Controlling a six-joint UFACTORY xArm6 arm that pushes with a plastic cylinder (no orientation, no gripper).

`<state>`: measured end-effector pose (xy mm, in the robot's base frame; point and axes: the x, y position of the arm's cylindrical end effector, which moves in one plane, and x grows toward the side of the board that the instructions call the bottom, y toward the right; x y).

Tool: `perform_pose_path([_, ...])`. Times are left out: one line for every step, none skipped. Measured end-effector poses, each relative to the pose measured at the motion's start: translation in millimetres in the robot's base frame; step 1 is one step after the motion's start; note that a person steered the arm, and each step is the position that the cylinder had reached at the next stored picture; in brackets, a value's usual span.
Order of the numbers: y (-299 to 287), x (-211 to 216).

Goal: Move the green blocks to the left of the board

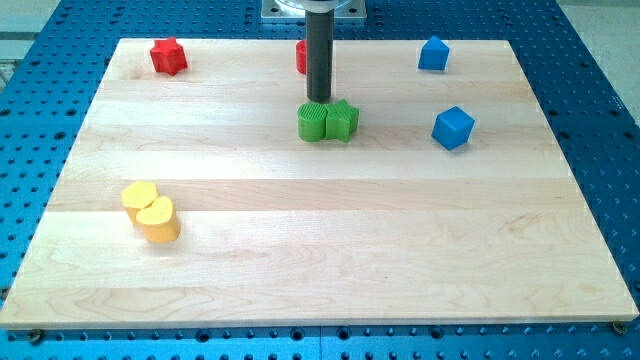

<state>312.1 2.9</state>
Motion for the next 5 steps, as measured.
perform_pose_path([31, 0])
perform_pose_path([33, 0])
perform_pose_path([47, 18])
perform_pose_path([77, 55])
perform_pose_path([47, 73])
